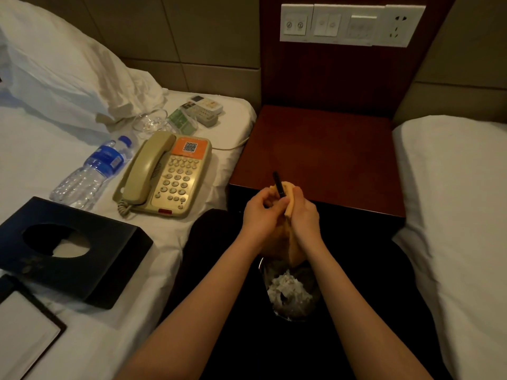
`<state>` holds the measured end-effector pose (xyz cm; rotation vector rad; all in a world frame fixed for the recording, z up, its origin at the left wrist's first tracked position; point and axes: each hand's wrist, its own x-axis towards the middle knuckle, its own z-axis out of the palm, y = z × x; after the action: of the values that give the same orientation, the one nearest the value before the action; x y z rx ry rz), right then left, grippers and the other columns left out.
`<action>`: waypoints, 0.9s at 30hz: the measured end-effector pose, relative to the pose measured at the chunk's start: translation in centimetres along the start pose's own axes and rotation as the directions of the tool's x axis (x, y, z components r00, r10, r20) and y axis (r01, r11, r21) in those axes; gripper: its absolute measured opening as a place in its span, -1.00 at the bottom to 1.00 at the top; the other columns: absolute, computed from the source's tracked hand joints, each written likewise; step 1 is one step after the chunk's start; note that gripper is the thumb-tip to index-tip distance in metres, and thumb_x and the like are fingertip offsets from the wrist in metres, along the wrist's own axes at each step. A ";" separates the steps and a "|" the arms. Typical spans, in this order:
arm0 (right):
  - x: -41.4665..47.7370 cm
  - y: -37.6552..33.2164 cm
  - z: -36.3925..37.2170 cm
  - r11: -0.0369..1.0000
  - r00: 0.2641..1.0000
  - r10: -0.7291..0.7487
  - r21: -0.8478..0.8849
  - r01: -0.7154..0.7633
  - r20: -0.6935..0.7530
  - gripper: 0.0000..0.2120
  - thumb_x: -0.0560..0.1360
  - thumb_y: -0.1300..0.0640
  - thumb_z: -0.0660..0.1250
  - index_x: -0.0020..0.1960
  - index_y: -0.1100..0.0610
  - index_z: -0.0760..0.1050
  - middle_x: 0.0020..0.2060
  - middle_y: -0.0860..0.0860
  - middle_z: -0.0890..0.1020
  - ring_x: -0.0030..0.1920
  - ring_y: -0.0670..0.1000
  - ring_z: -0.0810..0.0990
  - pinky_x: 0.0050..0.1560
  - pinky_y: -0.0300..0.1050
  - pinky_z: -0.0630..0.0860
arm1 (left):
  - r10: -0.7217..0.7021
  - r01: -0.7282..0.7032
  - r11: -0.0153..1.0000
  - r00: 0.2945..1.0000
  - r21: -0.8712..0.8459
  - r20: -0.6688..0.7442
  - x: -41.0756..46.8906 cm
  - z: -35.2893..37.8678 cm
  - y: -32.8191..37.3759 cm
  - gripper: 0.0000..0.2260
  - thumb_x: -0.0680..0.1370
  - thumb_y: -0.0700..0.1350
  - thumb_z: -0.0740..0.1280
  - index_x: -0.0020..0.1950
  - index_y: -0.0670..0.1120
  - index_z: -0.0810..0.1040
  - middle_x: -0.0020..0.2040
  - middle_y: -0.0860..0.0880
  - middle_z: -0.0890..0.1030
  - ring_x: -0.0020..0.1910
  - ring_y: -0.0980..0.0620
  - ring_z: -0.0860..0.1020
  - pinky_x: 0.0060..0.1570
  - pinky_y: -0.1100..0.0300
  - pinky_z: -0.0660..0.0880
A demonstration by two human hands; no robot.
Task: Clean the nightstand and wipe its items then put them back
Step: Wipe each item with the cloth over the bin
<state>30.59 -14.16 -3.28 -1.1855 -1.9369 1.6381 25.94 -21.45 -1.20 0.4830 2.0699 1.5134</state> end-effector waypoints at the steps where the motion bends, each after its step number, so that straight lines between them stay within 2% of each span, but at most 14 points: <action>1: -0.2 0.0 0.1 1.000 1.000 -0.025 -0.009 0.024 -0.014 -0.53 0.64 -0.09 -0.05 -0.16 0.11 0.52 -0.35 0.01 0.54 -0.34 -0.04 0.50 -0.36 -0.20 0.38 | -0.019 0.019 0.999 1.000 -0.031 0.002 -0.1 0.1 0.1 -0.94 0.57 -0.13 0.27 -0.01 -0.10 0.50 -0.28 0.02 0.43 -0.35 0.16 0.41 -0.47 0.45 0.37; 4: -0.3 0.0 0.1 0.991 0.993 -0.115 -0.071 0.114 -0.009 -0.52 0.64 -0.08 -0.03 -0.33 0.04 0.45 -0.48 -0.04 0.45 -0.47 -0.08 0.41 -0.47 -0.24 0.28 | -0.084 0.076 0.983 0.996 -0.167 -0.039 -0.2 0.1 0.4 -0.91 0.59 -0.10 0.23 -0.01 -0.08 0.51 -0.19 -0.01 0.50 -0.25 0.12 0.47 -0.34 0.39 0.42; 6: -0.4 0.4 -0.2 0.980 0.992 -0.128 -0.152 0.127 0.005 -0.51 0.64 -0.08 -0.02 -0.39 0.02 0.41 -0.50 -0.04 0.43 -0.49 -0.07 0.39 -0.47 -0.21 0.26 | -0.149 0.104 0.949 0.980 -0.296 -0.133 0.1 -0.8 1.3 -0.89 0.61 -0.10 0.19 0.00 -0.08 0.49 -0.16 -0.02 0.54 -0.18 0.06 0.51 -0.40 0.37 0.41; 7: -0.4 0.8 -0.3 0.979 0.994 -0.109 -0.170 0.108 0.002 -0.50 0.64 -0.08 -0.01 -0.40 0.01 0.41 -0.50 -0.04 0.44 -0.49 -0.07 0.40 -0.45 -0.20 0.27 | -0.160 0.092 0.940 0.969 -0.328 -0.187 0.4 -1.6 1.8 -0.87 0.62 -0.11 0.18 0.06 -0.10 0.49 -0.10 -0.05 0.57 -0.21 0.10 0.46 -0.44 0.31 0.43; 8: -0.4 1.1 -0.5 0.982 0.997 -0.077 -0.173 0.075 -0.004 -0.50 0.64 -0.07 -0.01 -0.41 0.01 0.41 -0.51 -0.03 0.43 -0.49 -0.06 0.39 -0.44 -0.18 0.27 | -0.158 0.074 0.937 0.961 -0.341 -0.227 0.8 -2.6 2.2 -0.83 0.62 -0.12 0.17 0.14 -0.13 0.48 -0.04 -0.07 0.58 -0.09 -0.02 0.57 -0.46 0.29 0.44; 9: -0.5 1.3 -0.5 0.986 0.999 -0.041 -0.162 0.040 -0.005 -0.49 0.64 -0.06 -0.01 -0.42 0.03 0.39 -0.51 -0.02 0.41 -0.50 -0.05 0.37 -0.45 -0.18 0.25 | -0.151 0.058 0.935 0.957 -0.349 -0.246 1.2 -3.6 2.4 -0.80 0.62 -0.13 0.18 0.19 -0.15 0.48 -0.05 -0.08 0.58 0.01 0.02 0.53 -0.53 0.37 0.41; 10: -0.5 1.3 -0.4 0.990 1.000 -0.015 -0.142 0.014 -0.007 -0.49 0.64 -0.06 -0.01 -0.43 0.04 0.36 -0.52 -0.02 0.37 -0.50 -0.04 0.33 -0.45 -0.17 0.22 | -0.139 0.045 0.938 0.957 -0.344 -0.255 1.5 -4.5 2.4 -0.80 0.62 -0.13 0.18 0.18 -0.16 0.48 -0.14 -0.03 0.57 -0.22 0.12 0.54 -0.57 0.43 0.36; 11: -0.4 1.1 -0.1 0.992 1.000 -0.006 -0.124 0.005 -0.008 -0.49 0.65 -0.05 -0.01 -0.43 0.06 0.33 -0.51 -0.02 0.34 -0.51 -0.04 0.30 -0.45 -0.16 0.19 | -0.131 0.042 0.945 0.957 -0.325 -0.258 1.7 -5.2 2.3 -0.82 0.61 -0.13 0.20 0.15 -0.15 0.49 -0.20 0.02 0.55 -0.29 0.17 0.50 -0.54 0.47 0.34; 14: -0.5 -1.3 2.0 0.989 0.997 -0.073 -0.127 0.071 -0.010 -0.53 0.64 -0.06 -0.01 -0.39 0.06 0.32 -0.47 -0.03 0.37 -0.46 -0.05 0.34 -0.44 -0.16 0.20 | -0.131 0.060 0.963 0.955 -0.261 -0.265 1.6 -6.4 1.0 -0.87 0.59 -0.10 0.25 0.05 -0.12 0.52 -0.23 0.06 0.54 -0.24 0.14 0.50 -0.31 0.34 0.39; 16: -0.6 -3.2 4.0 0.977 0.988 -0.156 -0.144 0.156 0.013 -0.55 0.64 -0.08 -0.01 -0.37 0.04 0.35 -0.42 -0.04 0.43 -0.39 -0.03 0.41 -0.40 -0.14 0.25 | -0.159 0.071 0.959 0.937 -0.275 -0.312 1.4 -7.3 0.3 -0.86 0.58 -0.10 0.27 0.06 -0.13 0.53 -0.22 0.04 0.55 -0.21 0.11 0.53 -0.18 0.24 0.46; 19: -1.1 -5.7 7.1 0.957 0.969 -0.228 -0.163 0.241 0.095 -0.55 0.63 -0.09 -0.01 -0.27 0.09 0.45 -0.30 0.03 0.53 -0.20 0.07 0.49 -0.24 -0.13 0.27 | -0.189 0.052 0.935 0.910 -0.350 -0.368 0.9 -9.8 0.4 -0.79 0.57 -0.12 0.28 0.12 -0.22 0.51 -0.23 0.00 0.54 -0.27 0.10 0.54 -0.27 0.26 0.50; 21: -1.8 -7.0 9.1 0.946 0.955 -0.255 -0.165 0.279 0.150 -0.55 0.62 -0.09 0.04 -0.15 0.16 0.56 -0.19 0.10 0.60 -0.12 0.10 0.54 -0.19 -0.15 0.28 | -0.183 0.024 0.935 0.888 -0.355 -0.422 0.3 -12.3 0.5 -0.79 0.57 -0.12 0.27 0.12 -0.22 0.51 -0.22 -0.02 0.55 -0.28 0.09 0.54 -0.29 0.27 0.51; 25: -4.4 -9.4 13.1 0.927 0.897 -0.346 -0.051 0.373 0.275 -0.61 0.59 -0.05 0.12 -0.12 0.18 0.60 -0.18 0.08 0.64 -0.13 0.07 0.57 -0.13 -0.09 0.43 | -0.181 -0.013 0.948 0.799 -0.318 -0.573 -2.5 -18.3 -1.1 -0.91 0.56 -0.09 0.29 -0.05 -0.11 0.53 -0.15 -0.06 0.60 -0.21 0.02 0.58 -0.13 0.16 0.55; 27: -6.1 -10.5 15.0 0.921 0.863 -0.365 -0.002 0.390 0.349 -0.62 0.59 -0.03 0.13 -0.27 0.12 0.54 -0.29 0.02 0.59 -0.23 0.00 0.52 -0.18 -0.14 0.38 | -0.200 0.001 0.957 0.723 -0.289 -0.662 -4.3 -21.3 -2.7 -0.85 0.55 -0.06 0.31 0.01 -0.12 0.53 -0.15 -0.06 0.60 -0.19 0.01 0.59 -0.08 0.11 0.58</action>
<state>19.57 -28.35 3.81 -0.5049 -2.2763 1.6453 16.59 -40.95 2.12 -0.3720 2.2840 2.0821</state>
